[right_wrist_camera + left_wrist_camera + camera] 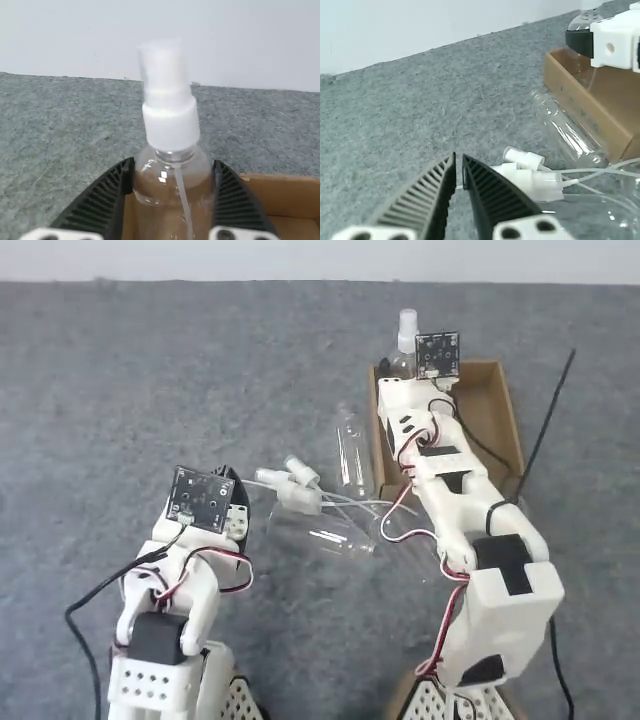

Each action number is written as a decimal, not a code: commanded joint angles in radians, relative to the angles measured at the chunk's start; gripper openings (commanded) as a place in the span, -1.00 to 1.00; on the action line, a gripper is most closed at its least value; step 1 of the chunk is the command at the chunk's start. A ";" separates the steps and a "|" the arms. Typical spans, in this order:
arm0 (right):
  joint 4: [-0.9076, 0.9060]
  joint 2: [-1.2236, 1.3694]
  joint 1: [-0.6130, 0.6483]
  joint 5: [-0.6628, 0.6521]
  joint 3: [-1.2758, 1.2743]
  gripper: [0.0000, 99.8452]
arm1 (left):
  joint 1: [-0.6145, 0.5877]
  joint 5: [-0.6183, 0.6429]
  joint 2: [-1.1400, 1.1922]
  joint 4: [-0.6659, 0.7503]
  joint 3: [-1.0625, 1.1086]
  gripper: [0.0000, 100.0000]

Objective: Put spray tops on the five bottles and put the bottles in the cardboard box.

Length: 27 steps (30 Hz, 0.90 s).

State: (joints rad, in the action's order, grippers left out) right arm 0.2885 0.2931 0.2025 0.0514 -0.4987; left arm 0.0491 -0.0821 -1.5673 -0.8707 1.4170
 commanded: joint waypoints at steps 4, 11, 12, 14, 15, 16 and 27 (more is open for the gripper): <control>-0.051 -0.015 0.035 -0.097 0.055 -0.45 | -0.006 -0.006 -0.018 0.026 -0.008 -0.97; -0.048 -0.019 0.039 -0.098 0.058 -0.44 | -0.006 -0.006 -0.018 0.026 -0.008 -0.97; -0.053 -0.033 0.039 -0.097 0.058 -0.44 | -0.006 -0.006 -0.018 0.026 -0.008 -0.97; -0.056 -0.076 0.038 -0.097 0.057 -0.44 | -0.006 -0.006 -0.018 0.026 -0.008 -0.97; -0.058 -0.104 0.038 -0.097 0.054 -0.44 | -0.006 -0.006 -0.018 0.026 -0.008 -0.97; -0.077 -0.133 0.038 -0.097 0.054 -0.44 | -0.006 -0.006 -0.018 0.026 -0.008 -0.97; -0.499 -0.510 0.038 -0.101 0.078 -0.44 | -0.006 -0.006 -0.018 0.028 -0.001 -0.97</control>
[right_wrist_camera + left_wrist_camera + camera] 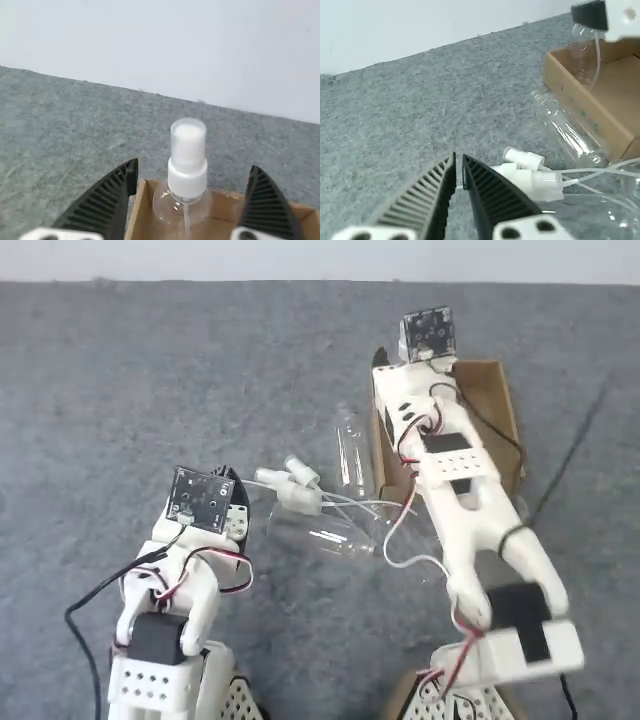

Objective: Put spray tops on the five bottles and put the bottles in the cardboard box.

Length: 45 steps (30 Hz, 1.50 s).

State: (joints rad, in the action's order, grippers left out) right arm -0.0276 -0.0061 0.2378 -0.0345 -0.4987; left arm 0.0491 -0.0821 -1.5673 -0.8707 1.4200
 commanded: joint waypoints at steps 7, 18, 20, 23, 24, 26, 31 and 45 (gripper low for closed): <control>-0.536 -0.489 0.002 -0.017 0.078 -0.44 | -0.006 -0.006 -0.018 0.028 -0.002 -0.97; -0.963 -0.757 -0.120 -0.017 0.057 -0.44 | -0.008 -0.005 -0.018 0.026 -0.001 -0.97; -1.052 -0.808 -0.176 -0.017 0.034 -0.44 | -0.008 -0.005 -0.018 0.026 -0.001 -0.97; -1.155 -0.891 -0.297 -0.020 -0.023 -0.44 | -0.008 -0.005 -0.018 0.026 0.008 -0.97; -1.171 -0.912 -0.343 -0.037 -0.043 -0.44 | -0.008 -0.005 -0.018 0.028 0.010 -0.97; -1.190 -0.943 -0.433 -0.094 -0.092 -0.44 | -0.008 -0.005 -0.018 0.028 0.010 -0.97; -1.181 -0.944 -0.547 -0.135 -0.219 -0.44 | -0.008 -0.005 -0.018 0.028 0.010 -0.97; -1.173 -0.723 -0.352 -0.462 -0.295 -0.44 | -0.008 -0.005 -0.018 0.028 0.010 -0.97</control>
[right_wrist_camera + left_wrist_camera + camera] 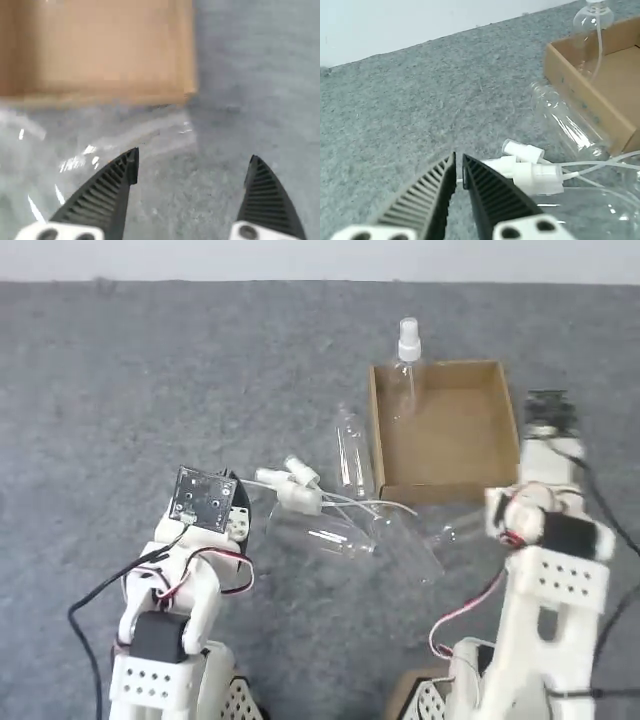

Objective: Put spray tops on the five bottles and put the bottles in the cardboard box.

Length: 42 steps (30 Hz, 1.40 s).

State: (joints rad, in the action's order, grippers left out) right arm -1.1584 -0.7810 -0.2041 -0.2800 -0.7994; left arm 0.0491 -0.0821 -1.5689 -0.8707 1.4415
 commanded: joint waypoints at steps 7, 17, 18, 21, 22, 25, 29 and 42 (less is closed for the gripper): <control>-0.185 0.061 0.117 -0.667 0.005 -0.44 | -0.008 -0.005 -0.017 0.028 -0.012 -0.97; -0.171 0.068 0.120 -0.950 -0.092 -0.43 | -0.008 -0.006 -0.017 0.028 -0.012 -0.97; -0.150 0.068 0.122 -0.953 -0.112 -0.43 | -0.008 -0.006 -0.017 0.028 -0.012 -0.97; -0.084 0.070 0.142 -0.954 -0.175 -0.43 | -0.008 -0.006 -0.017 0.028 -0.012 -0.97; -0.073 0.070 0.147 -0.954 -0.193 -0.43 | -0.008 -0.006 -0.017 0.028 -0.012 -0.97; -0.062 0.070 0.162 -0.954 -0.224 -0.43 | -0.008 -0.006 -0.017 0.026 -0.012 -0.97; -0.033 0.070 0.163 -0.954 -0.259 -0.44 | -0.008 -0.006 -0.017 0.026 -0.012 -0.97; 0.010 0.059 0.087 -0.898 -0.334 -0.45 | -0.008 -0.006 -0.017 0.026 -0.012 -0.97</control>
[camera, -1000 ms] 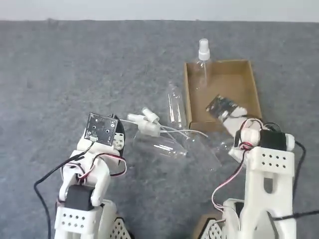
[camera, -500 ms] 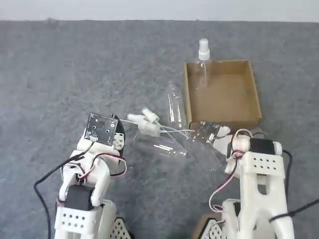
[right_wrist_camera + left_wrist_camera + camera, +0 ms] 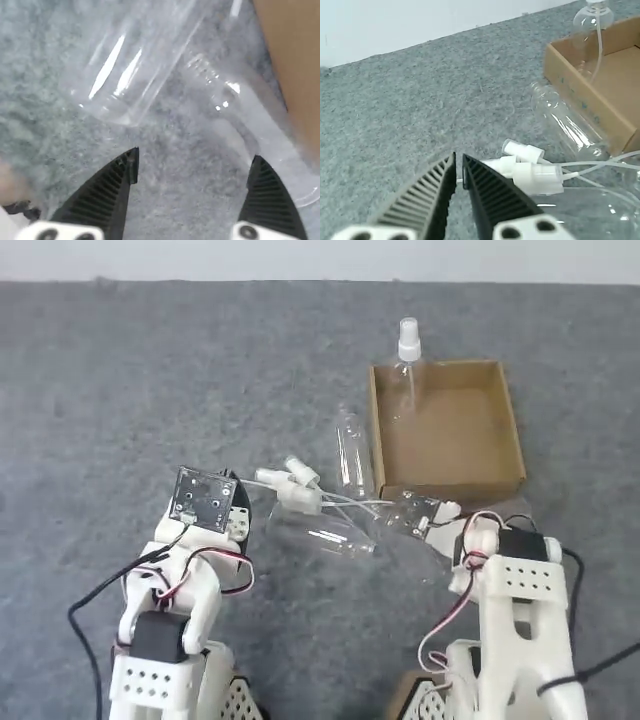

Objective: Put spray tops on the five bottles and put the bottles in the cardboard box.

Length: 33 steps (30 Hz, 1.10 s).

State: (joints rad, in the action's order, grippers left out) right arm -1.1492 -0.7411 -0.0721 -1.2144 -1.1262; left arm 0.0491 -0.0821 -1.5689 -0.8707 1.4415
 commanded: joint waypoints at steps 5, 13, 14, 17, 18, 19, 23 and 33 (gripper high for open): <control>-0.053 0.019 -0.091 0.037 0.012 -0.54 | -0.008 -0.006 -0.017 0.026 -0.012 -0.97; -0.191 0.018 -0.117 0.127 0.097 -0.54 | -0.008 -0.006 -0.017 0.026 -0.010 -0.97; -0.194 0.018 -0.128 0.147 0.101 -0.54 | -0.008 -0.006 -0.017 0.026 -0.010 -0.97; -0.197 0.018 -0.162 0.170 0.103 -0.54 | -0.008 -0.006 -0.017 0.025 -0.010 -0.97; -0.199 0.018 -0.176 0.170 0.103 -0.54 | -0.008 -0.006 -0.017 0.025 -0.010 -0.97; -0.199 0.018 -0.193 0.170 0.103 -0.54 | -0.008 -0.006 -0.017 0.025 -0.010 -0.97; -0.199 0.018 -0.240 0.166 0.117 -0.54 | -0.008 -0.006 -0.017 0.025 -0.010 -0.97; -0.292 0.018 -0.085 0.189 0.351 -0.54 | -0.006 -0.006 -0.017 0.026 -0.010 -0.97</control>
State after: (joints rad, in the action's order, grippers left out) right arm -1.3901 -0.7165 -0.2501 -1.0549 -0.9221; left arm 0.0491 -0.0821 -1.5689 -0.8707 1.4415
